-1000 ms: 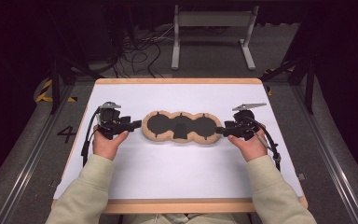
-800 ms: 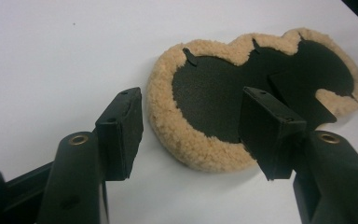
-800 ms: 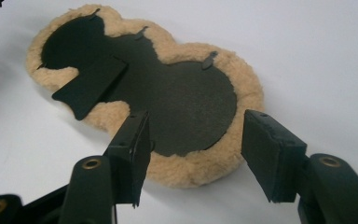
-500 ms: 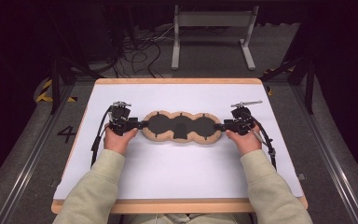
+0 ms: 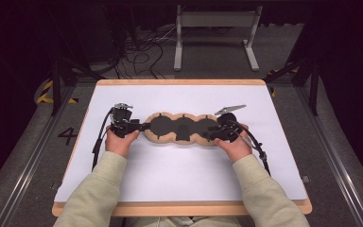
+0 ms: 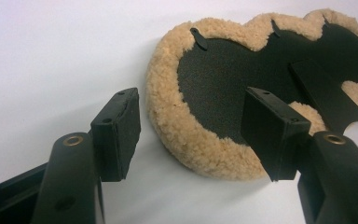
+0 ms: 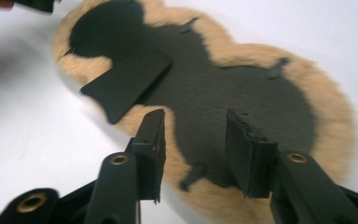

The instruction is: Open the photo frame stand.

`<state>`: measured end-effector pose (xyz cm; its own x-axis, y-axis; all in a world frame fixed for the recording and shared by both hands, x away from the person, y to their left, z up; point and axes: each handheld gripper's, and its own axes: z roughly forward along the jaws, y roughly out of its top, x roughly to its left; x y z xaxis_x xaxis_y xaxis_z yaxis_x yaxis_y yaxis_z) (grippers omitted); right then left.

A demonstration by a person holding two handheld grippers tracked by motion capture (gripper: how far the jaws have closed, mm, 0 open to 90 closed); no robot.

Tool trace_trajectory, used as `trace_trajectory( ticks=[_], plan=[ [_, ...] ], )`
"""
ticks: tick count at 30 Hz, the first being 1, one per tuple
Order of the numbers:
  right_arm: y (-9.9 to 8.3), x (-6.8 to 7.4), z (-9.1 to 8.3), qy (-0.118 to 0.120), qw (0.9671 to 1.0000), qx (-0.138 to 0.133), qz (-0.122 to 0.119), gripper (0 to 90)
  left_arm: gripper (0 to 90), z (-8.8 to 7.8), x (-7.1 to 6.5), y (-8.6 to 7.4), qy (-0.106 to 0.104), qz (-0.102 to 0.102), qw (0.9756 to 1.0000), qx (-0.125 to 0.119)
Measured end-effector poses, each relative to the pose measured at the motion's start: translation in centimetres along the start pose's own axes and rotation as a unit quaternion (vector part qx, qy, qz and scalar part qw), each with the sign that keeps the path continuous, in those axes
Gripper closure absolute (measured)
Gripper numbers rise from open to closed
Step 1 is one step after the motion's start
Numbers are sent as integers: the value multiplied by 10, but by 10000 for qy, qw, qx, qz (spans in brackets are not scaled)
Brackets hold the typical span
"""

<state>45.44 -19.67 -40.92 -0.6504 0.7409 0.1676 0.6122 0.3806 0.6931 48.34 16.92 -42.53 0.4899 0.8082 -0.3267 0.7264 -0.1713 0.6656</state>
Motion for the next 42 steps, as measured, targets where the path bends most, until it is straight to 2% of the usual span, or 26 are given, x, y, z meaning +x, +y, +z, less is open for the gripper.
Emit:
trace_trajectory(
  ticks=[1,6,9,16,18,23,28,42],
  plan=[
    [0,0,0,0,10000,0,0,600,381,0,0,0,24,19,10000,-6],
    [2,23,15,306,9986,145,-411,668,384,-1,0,0,33,36,10000,4],
    [2,34,23,421,9974,381,-452,722,387,-2,0,0,45,48,10000,4],
    [-1,39,35,452,9953,680,-526,762,388,-3,0,-1,47,45,10000,-20],
    [-2,40,40,386,9950,752,-541,825,388,-3,0,-1,47,46,10000,-24],
    [-1,40,41,299,9955,683,-578,900,388,-4,0,-1,43,46,10000,-39],
    [0,43,38,233,9958,641,-619,900,389,-5,0,-1,39,44,10000,-51],
    [17,41,20,206,9980,147,-576,900,391,-4,0,-2,55,53,10000,-22]
  ],
)
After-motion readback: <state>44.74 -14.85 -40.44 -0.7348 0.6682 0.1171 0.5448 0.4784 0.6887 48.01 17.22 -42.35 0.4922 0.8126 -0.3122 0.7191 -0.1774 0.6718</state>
